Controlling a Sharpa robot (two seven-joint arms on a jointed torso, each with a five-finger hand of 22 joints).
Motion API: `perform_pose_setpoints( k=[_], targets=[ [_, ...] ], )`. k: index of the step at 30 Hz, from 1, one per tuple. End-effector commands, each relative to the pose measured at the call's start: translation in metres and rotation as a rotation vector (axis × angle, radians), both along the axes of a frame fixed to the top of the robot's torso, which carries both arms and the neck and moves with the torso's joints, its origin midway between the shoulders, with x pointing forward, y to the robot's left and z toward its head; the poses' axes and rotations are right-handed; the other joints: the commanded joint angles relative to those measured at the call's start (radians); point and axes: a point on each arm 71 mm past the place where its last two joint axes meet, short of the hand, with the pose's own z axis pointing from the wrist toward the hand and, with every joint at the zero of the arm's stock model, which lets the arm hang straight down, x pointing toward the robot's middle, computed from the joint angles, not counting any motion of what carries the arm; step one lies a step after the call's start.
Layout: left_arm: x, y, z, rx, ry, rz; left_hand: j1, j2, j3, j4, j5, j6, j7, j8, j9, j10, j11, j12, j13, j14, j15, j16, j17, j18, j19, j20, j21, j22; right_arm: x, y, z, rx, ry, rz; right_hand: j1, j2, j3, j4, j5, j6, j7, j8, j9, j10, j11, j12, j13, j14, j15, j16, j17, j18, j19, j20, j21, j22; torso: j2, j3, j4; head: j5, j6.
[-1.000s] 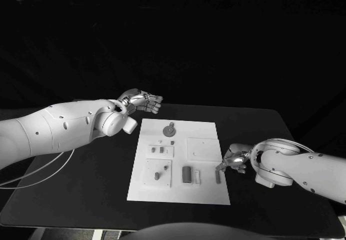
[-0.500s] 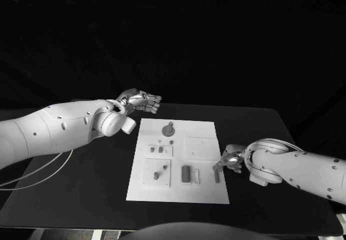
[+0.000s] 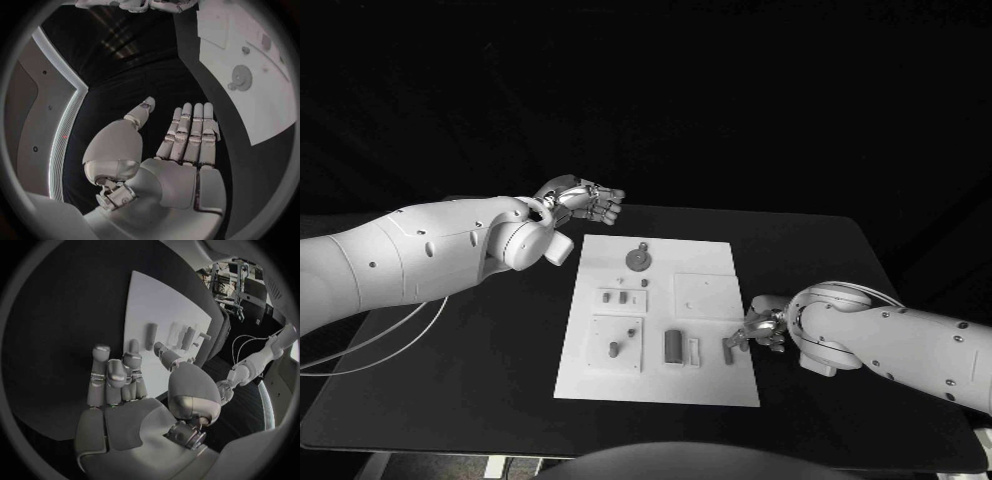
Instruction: Assemble the parts on the task board
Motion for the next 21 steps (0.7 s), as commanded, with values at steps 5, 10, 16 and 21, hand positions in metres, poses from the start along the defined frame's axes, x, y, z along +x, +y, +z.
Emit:
perform_pose_setpoints(
  k=[5,10,16,21],
  targets=[
    [0.000,-0.002,0.001,-0.006,-0.006,-0.014,-0.003,-0.005,-0.004,0.004,-0.005,-0.002,-0.001,0.004,-0.001,-0.001,-0.001,-0.006,-0.001,-0.006,0.001,-0.003,0.002,0.018,-0.007,0.002,-0.001,0.001,-0.003,0.008,-0.002,-0.027,0.026,0.049,-0.011,0.003,0.000,0.008,-0.004,0.007,-0.001,0.005,0.002,-0.004,-0.005,-0.005,0.002,-0.006,0.002,0.001,0.001,0.011,-0.006,-0.001,-0.002,0.004,0.000,0.0004,-0.0005,-0.002,-0.001],
    [0.000,-0.004,0.001,-0.006,-0.006,-0.018,-0.003,-0.004,-0.004,0.005,-0.005,-0.002,-0.001,0.004,-0.002,-0.001,-0.001,-0.006,-0.001,-0.006,0.001,-0.003,0.002,0.018,-0.007,0.002,-0.001,0.001,-0.004,0.022,-0.008,-0.036,0.016,0.079,-0.009,0.003,0.002,0.008,-0.004,0.009,-0.002,0.007,0.003,-0.003,-0.006,-0.003,0.003,-0.006,0.002,0.002,0.002,0.011,-0.006,-0.002,-0.001,0.005,0.000,0.0005,-0.0006,-0.004,-0.002],
    [0.000,-0.004,0.001,-0.006,-0.003,-0.018,-0.003,-0.004,-0.004,0.005,-0.005,-0.002,-0.001,0.004,-0.002,-0.001,-0.001,-0.006,-0.002,-0.006,0.001,-0.004,0.002,0.018,-0.007,0.002,-0.001,0.002,-0.005,0.027,-0.009,-0.023,0.007,0.081,-0.011,0.003,0.001,0.010,-0.004,0.010,-0.003,0.008,0.005,-0.002,-0.007,-0.002,0.005,-0.005,0.002,0.004,0.003,0.011,-0.005,-0.002,0.000,0.005,-0.001,0.0001,0.0017,-0.002,-0.002],
    [0.000,-0.002,0.001,-0.004,-0.002,-0.015,-0.003,-0.004,-0.004,0.005,-0.005,-0.002,-0.001,0.004,-0.002,-0.001,-0.001,-0.006,-0.002,-0.006,0.001,-0.004,0.002,0.018,-0.007,0.002,-0.001,0.002,-0.005,0.031,-0.009,-0.014,0.004,0.084,-0.019,0.001,-0.001,0.017,-0.004,0.012,-0.004,0.009,0.006,-0.002,-0.008,0.000,0.007,-0.004,0.003,0.005,0.003,0.011,-0.004,-0.003,0.001,0.006,-0.001,-0.0010,-0.0003,-0.003,0.001]
  ],
)
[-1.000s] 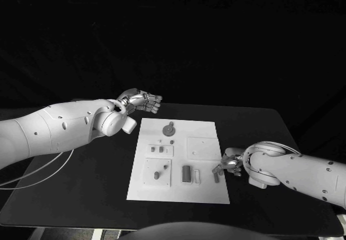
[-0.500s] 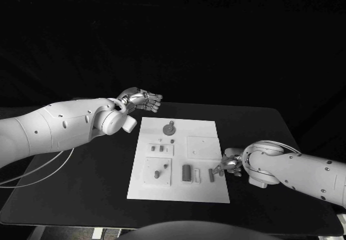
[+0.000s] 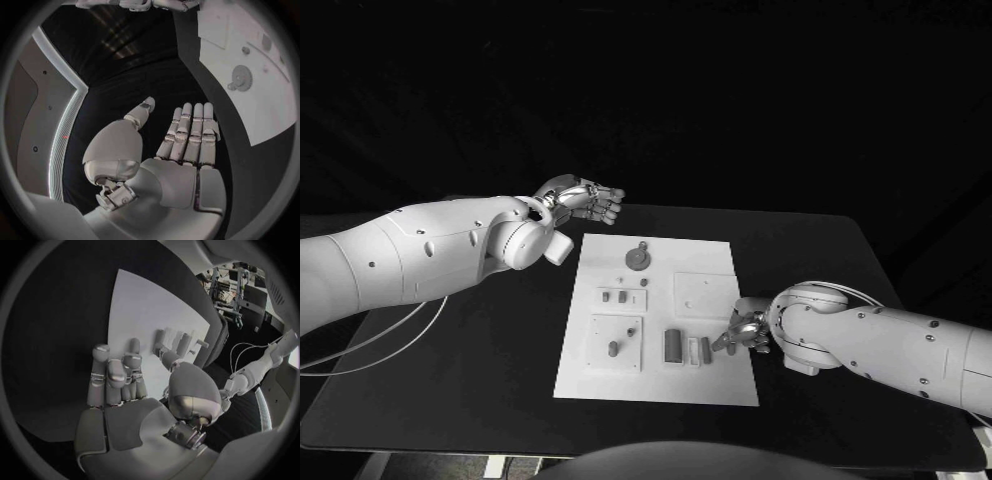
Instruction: Assemble the parts on the task board
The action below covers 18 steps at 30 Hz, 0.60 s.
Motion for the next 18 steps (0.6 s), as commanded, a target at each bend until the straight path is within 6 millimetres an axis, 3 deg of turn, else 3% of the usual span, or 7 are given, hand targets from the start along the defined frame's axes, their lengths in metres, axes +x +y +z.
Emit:
perform_pose_setpoints(
  k=[1,18],
  targets=[
    [0.000,-0.002,0.001,-0.005,-0.002,-0.015,-0.003,-0.004,-0.002,0.003,-0.005,-0.002,-0.001,0.004,-0.002,-0.001,-0.001,-0.006,-0.002,-0.006,0.001,-0.004,0.002,0.018,-0.007,0.002,-0.001,0.001,-0.003,0.006,-0.003,-0.003,0.000,0.021,-0.012,0.001,-0.001,0.007,-0.004,0.005,-0.002,-0.003,-0.004,-0.001,-0.008,0.000,0.002,-0.004,0.000,0.005,0.001,0.011,-0.004,-0.003,0.002,0.006,0.000,-0.0010,-0.0012,0.000,0.002],
    [0.000,-0.002,0.001,-0.004,-0.001,-0.015,-0.003,-0.004,-0.002,0.003,-0.004,-0.003,-0.001,0.005,-0.002,-0.001,-0.001,-0.006,-0.002,-0.007,0.001,-0.005,0.002,0.019,-0.008,0.002,-0.002,0.002,-0.004,0.022,-0.002,0.036,-0.003,0.035,-0.023,0.007,-0.002,0.019,-0.004,0.009,-0.004,0.000,-0.001,0.001,-0.011,0.003,0.005,-0.002,0.000,0.007,0.002,0.011,-0.001,-0.006,0.004,0.007,0.000,0.0002,-0.0009,0.003,0.002]
  ],
)
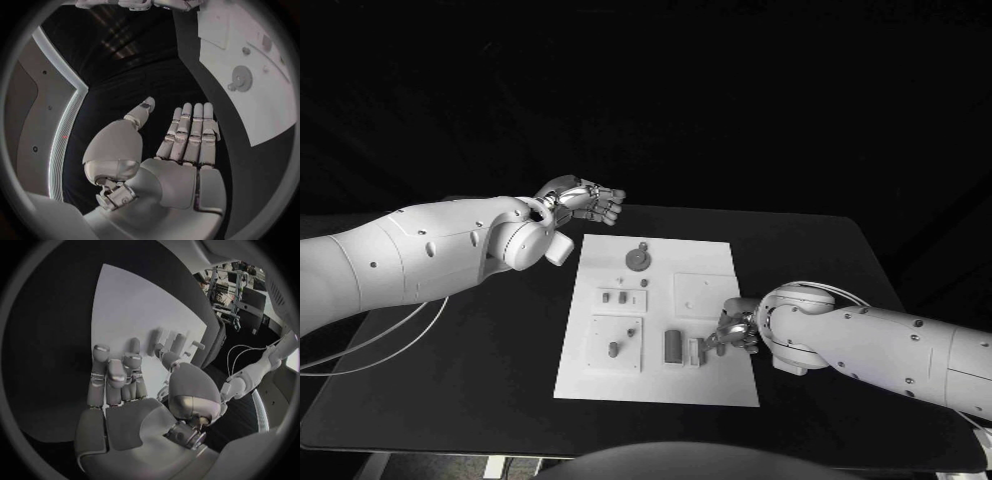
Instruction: Assemble the parts on the task board
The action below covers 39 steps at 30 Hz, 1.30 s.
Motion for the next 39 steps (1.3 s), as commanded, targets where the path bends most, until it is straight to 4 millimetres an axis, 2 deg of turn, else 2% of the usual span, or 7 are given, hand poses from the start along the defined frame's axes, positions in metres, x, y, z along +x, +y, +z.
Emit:
perform_pose_setpoints(
  k=[1,7,13,26,31,37,39],
  targets=[
    [0.000,-0.001,0.001,-0.004,-0.003,-0.013,-0.003,-0.004,-0.002,0.003,-0.004,-0.003,-0.001,0.005,-0.001,-0.001,-0.001,-0.006,-0.001,-0.007,0.001,-0.005,0.001,0.009,-0.008,0.002,-0.002,0.002,-0.004,0.003,-0.003,0.025,0.009,0.000,-0.015,-0.001,-0.001,0.009,-0.004,0.007,-0.003,0.000,0.000,0.002,-0.006,0.003,0.002,-0.003,-0.003,0.005,0.001,0.011,-0.001,-0.006,0.004,0.008,0.000,0.0009,-0.0005,0.002,0.000],
    [0.000,-0.002,0.001,-0.005,-0.002,-0.014,-0.003,-0.004,-0.002,0.003,-0.004,-0.003,-0.001,0.005,-0.001,-0.001,-0.001,-0.006,-0.001,-0.007,0.001,-0.005,0.002,0.009,-0.008,0.002,-0.002,0.002,-0.006,0.007,-0.004,0.030,0.019,0.008,-0.025,-0.004,-0.004,0.016,-0.004,0.009,-0.004,0.002,0.001,0.002,-0.007,0.004,0.003,-0.002,-0.003,0.005,0.001,0.011,0.000,-0.008,0.004,0.008,0.000,0.0019,-0.0007,0.007,-0.001],
    [0.000,-0.002,0.001,-0.005,-0.001,-0.016,-0.003,-0.004,-0.002,0.003,-0.004,-0.003,-0.001,0.005,-0.001,-0.001,-0.001,-0.006,-0.001,-0.007,0.001,-0.005,0.002,0.009,-0.008,0.002,-0.002,0.002,-0.003,0.009,-0.007,0.022,0.019,0.004,-0.024,-0.003,-0.003,0.015,-0.004,0.010,-0.005,0.002,0.002,0.002,-0.008,0.005,0.004,-0.002,-0.003,0.005,0.001,0.011,0.000,-0.008,0.004,0.008,0.000,0.0010,-0.0015,0.008,0.001],
    [0.000,-0.003,0.001,-0.004,-0.001,-0.016,-0.002,-0.004,-0.002,0.003,-0.005,-0.003,-0.001,0.005,-0.002,-0.001,-0.001,-0.006,-0.001,-0.007,0.001,-0.005,0.002,0.009,-0.008,0.002,-0.002,0.002,-0.005,0.015,-0.015,0.020,0.035,0.012,-0.014,0.012,-0.004,-0.003,-0.003,0.009,-0.005,0.002,0.004,0.002,-0.008,0.005,0.007,-0.001,-0.003,0.006,0.001,0.011,-0.002,-0.011,0.005,0.010,0.001,0.0012,-0.0004,0.007,0.000],
    [0.000,-0.004,0.001,-0.004,0.001,-0.017,-0.002,-0.004,-0.002,0.003,-0.005,-0.003,-0.001,0.005,-0.002,-0.001,-0.001,-0.006,-0.001,-0.007,0.001,-0.005,0.002,0.009,-0.009,0.002,-0.002,0.003,-0.005,0.016,-0.015,0.015,0.032,0.016,0.000,0.028,-0.008,-0.035,-0.002,0.009,-0.004,0.002,0.006,0.002,-0.008,0.005,0.010,-0.002,-0.002,0.005,0.001,0.011,-0.003,-0.010,0.006,0.011,0.000,0.0013,-0.0010,0.008,0.000],
    [0.000,-0.004,0.001,-0.003,0.003,-0.017,-0.002,-0.004,-0.002,0.003,-0.006,-0.003,-0.001,0.005,-0.002,-0.001,-0.001,-0.006,-0.001,-0.007,0.001,-0.005,0.003,0.009,-0.009,0.002,-0.002,0.003,-0.006,0.019,-0.017,0.010,0.033,0.028,0.035,0.060,-0.009,-0.107,0.000,0.009,-0.003,0.000,0.006,0.002,-0.007,0.003,0.013,-0.001,0.000,0.004,0.001,0.011,-0.002,-0.007,0.007,0.012,0.000,0.0014,-0.0008,0.008,-0.001],
    [0.000,-0.004,0.001,-0.002,0.003,-0.016,-0.002,-0.004,-0.002,0.003,-0.007,-0.003,-0.001,0.005,-0.002,-0.001,-0.001,-0.006,-0.001,-0.007,0.001,-0.005,0.003,0.009,-0.009,0.002,-0.002,0.003,-0.006,0.020,-0.017,0.004,0.026,0.041,0.049,0.064,-0.004,-0.126,0.003,0.009,-0.003,0.000,0.006,0.003,-0.006,0.002,0.013,0.000,0.001,0.004,0.000,0.011,-0.002,-0.007,0.007,0.011,0.000,0.0013,-0.0008,0.008,-0.002]
  ],
)
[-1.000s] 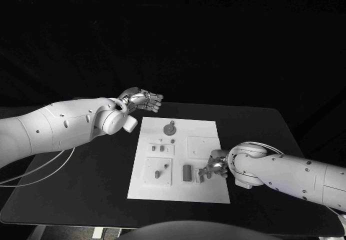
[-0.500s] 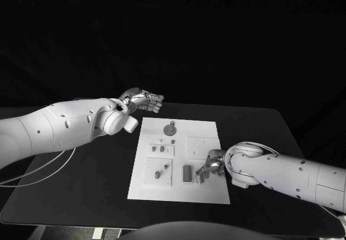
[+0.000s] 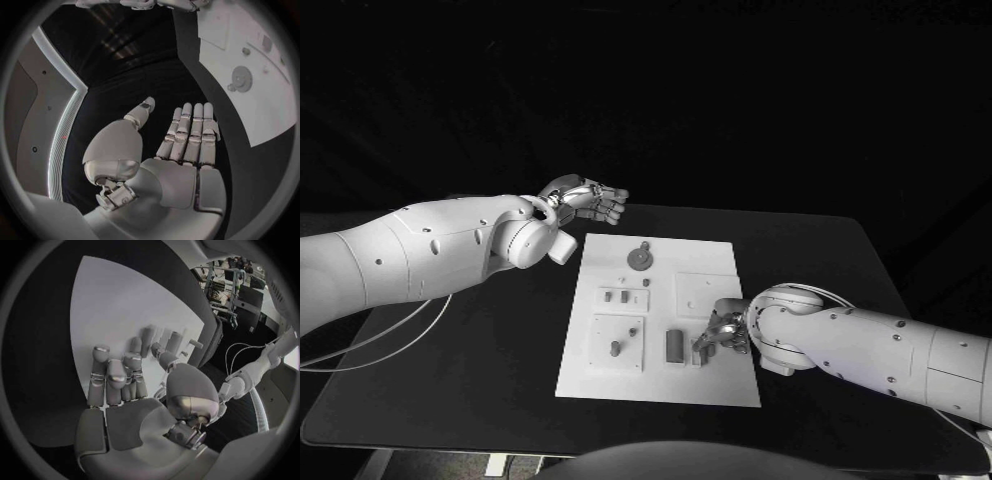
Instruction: Assemble the parts on the task board
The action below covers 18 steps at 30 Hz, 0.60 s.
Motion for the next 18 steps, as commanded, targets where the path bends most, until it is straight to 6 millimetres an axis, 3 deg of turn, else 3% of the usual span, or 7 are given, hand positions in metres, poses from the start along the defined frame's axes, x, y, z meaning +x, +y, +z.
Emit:
perform_pose_setpoints(
  k=[1,5,18],
  targets=[
    [-0.0001,-0.0025,0.0007,-0.004,-0.001,-0.016,-0.002,-0.004,-0.002,0.003,-0.007,-0.003,-0.001,0.005,-0.001,-0.001,-0.001,-0.006,-0.002,-0.007,0.001,-0.005,0.001,0.010,-0.005,-0.001,-0.001,0.001,-0.0073,0.0010,-0.0095,-0.041,0.006,0.046,0.026,0.006,0.008,-0.033,0.008,-0.005,0.007,-0.009,-0.085,0.002,-0.005,0.002,0.001,0.000,0.001,0.002,0.001,0.014,-0.001,-0.002,0.007,0.011,0.000,-0.0001,0.0000,0.000,-0.001],
    [-0.0001,-0.0026,0.0006,-0.003,0.000,-0.016,-0.001,-0.004,-0.002,0.002,-0.007,-0.004,0.000,0.005,-0.001,-0.001,-0.001,-0.006,-0.002,-0.006,0.001,-0.005,0.001,0.010,-0.005,-0.002,-0.001,0.002,-0.0069,0.0013,-0.0095,-0.047,-0.007,0.049,0.077,-0.010,0.019,-0.066,0.018,-0.005,0.008,-0.010,-0.085,0.003,-0.004,0.001,0.002,0.000,0.002,0.001,0.000,0.014,0.000,-0.001,0.007,0.011,0.000,-0.0002,-0.0002,0.000,-0.003],
    [-0.0003,-0.0024,0.0005,-0.002,0.002,-0.016,-0.001,-0.004,-0.002,0.002,-0.010,-0.004,0.001,0.005,-0.002,-0.002,0.001,-0.006,-0.002,-0.006,0.001,-0.005,0.002,0.010,-0.005,-0.001,-0.001,0.002,-0.0057,-0.0039,-0.0101,-0.056,-0.020,0.034,0.110,-0.006,0.015,-0.066,0.045,-0.004,0.009,-0.012,-0.084,0.004,-0.003,-0.001,0.003,0.001,0.004,0.001,0.000,0.014,0.000,0.004,0.007,0.011,0.000,0.0002,-0.0009,-0.001,-0.002]
  ],
)
